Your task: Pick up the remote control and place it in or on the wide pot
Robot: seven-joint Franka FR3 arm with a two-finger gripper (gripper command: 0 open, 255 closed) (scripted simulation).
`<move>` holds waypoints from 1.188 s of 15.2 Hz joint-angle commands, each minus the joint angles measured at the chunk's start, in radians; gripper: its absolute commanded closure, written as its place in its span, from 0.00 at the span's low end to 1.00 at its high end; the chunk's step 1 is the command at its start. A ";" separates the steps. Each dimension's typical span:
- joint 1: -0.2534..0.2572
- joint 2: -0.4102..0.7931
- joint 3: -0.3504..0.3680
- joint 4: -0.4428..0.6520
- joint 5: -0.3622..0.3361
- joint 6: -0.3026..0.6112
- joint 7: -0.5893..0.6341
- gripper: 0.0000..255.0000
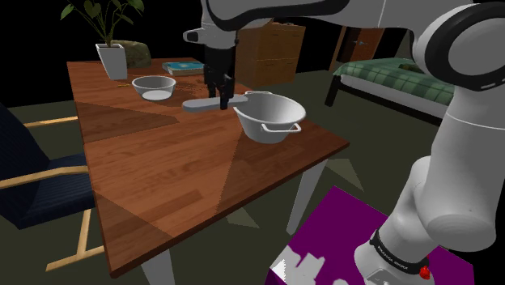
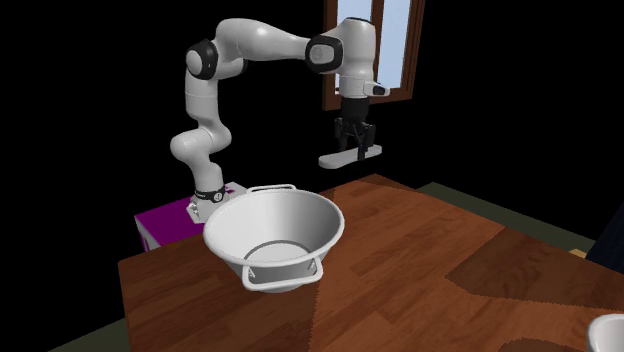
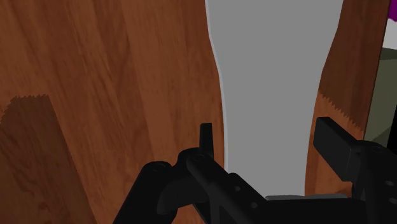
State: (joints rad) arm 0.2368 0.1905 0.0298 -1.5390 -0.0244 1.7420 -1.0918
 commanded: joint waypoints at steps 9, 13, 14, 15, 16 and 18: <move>-0.122 -0.074 -0.087 -0.091 0.015 0.021 -0.210 1.00; -0.172 -0.080 -0.126 -0.097 0.021 0.022 -0.301 1.00; -0.185 -0.079 -0.137 -0.095 0.023 0.021 -0.324 1.00; -0.198 -0.077 -0.147 -0.092 0.024 0.020 -0.347 1.00; -0.211 -0.074 -0.157 -0.088 0.026 0.019 -0.370 1.00; -0.237 -0.065 -0.176 -0.075 0.031 0.016 -0.416 1.00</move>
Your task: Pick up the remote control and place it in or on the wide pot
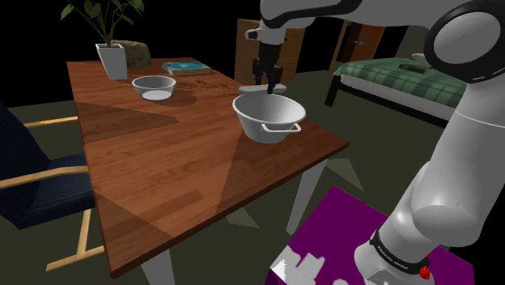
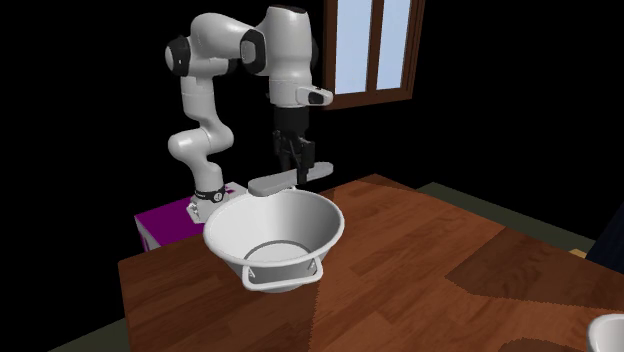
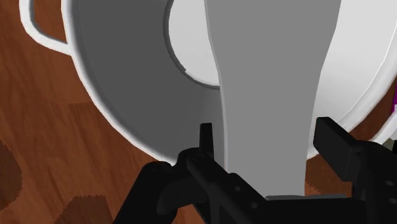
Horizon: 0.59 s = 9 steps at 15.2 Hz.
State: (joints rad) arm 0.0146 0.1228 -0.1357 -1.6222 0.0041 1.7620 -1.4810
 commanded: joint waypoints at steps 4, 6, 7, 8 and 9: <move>-0.061 0.027 -0.044 0.027 0.013 0.001 -0.108 1.00; -0.060 0.026 -0.044 -0.001 0.012 0.028 -0.107 1.00; -0.060 0.026 -0.044 -0.015 0.012 0.041 -0.107 1.00; -0.060 0.026 -0.044 -0.028 0.013 0.055 -0.107 1.00; -0.060 0.027 -0.044 -0.041 0.013 0.068 -0.107 1.00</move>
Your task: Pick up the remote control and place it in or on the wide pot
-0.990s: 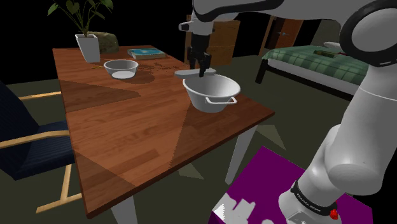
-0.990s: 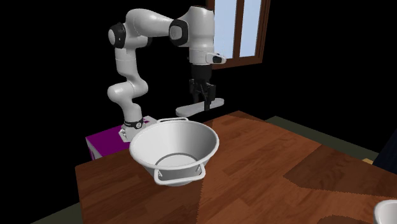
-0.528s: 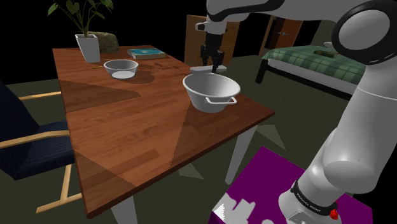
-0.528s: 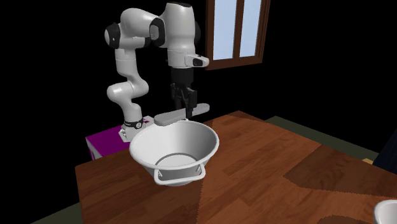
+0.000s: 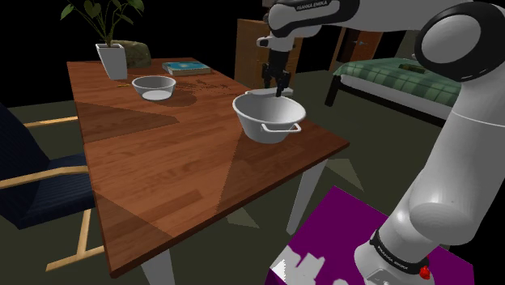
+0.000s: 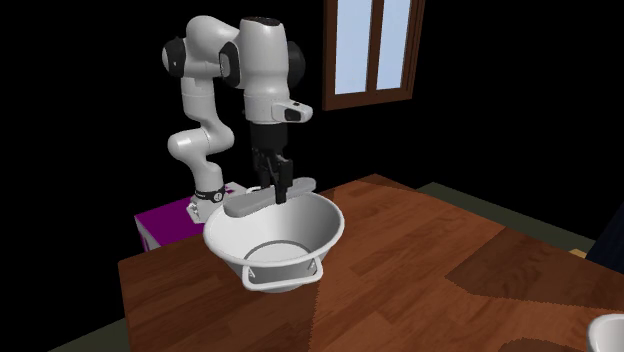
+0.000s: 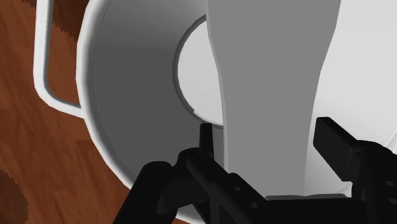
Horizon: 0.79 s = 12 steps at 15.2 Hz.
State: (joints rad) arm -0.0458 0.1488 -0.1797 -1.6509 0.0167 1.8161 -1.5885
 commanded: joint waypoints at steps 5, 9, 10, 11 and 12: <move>0.001 0.006 0.001 -0.073 0.001 0.080 0.000 1.00; 0.001 0.012 0.001 -0.109 0.003 0.122 -0.001 1.00; 0.001 0.012 0.001 -0.109 0.003 0.122 -0.001 1.00; 0.001 0.012 0.001 -0.109 0.003 0.122 -0.001 1.00; 0.001 0.012 0.001 -0.109 0.003 0.122 -0.001 1.00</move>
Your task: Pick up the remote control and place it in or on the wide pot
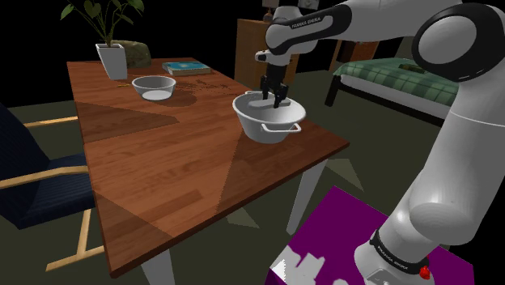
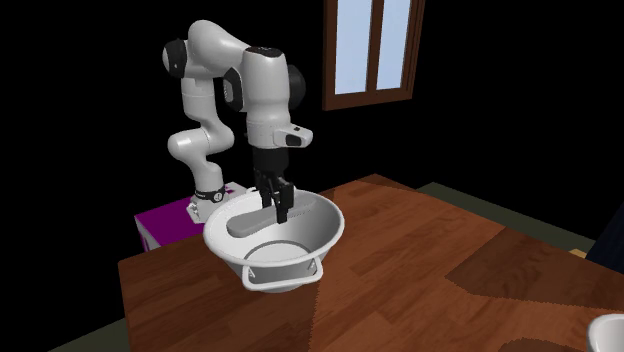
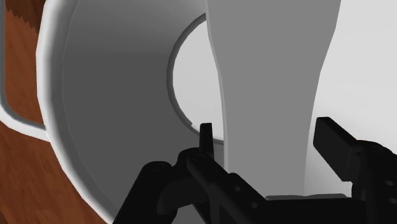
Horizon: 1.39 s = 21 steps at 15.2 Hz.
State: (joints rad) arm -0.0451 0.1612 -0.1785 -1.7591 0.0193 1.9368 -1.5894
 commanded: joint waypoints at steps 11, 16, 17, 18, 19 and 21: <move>0.000 -0.006 0.000 0.026 -0.001 -0.031 0.001 0.00; 0.000 -0.016 -0.001 0.107 -0.003 -0.121 0.002 0.00; 0.000 -0.015 -0.001 0.107 -0.003 -0.121 0.002 0.00; 0.000 -0.015 -0.001 0.107 -0.003 -0.121 0.002 0.00; 0.000 -0.015 -0.001 0.107 -0.003 -0.121 0.002 0.00; 0.000 -0.015 -0.001 0.107 -0.003 -0.121 0.002 0.00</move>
State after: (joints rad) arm -0.0447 0.1457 -0.1790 -1.6527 0.0159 1.8160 -1.5870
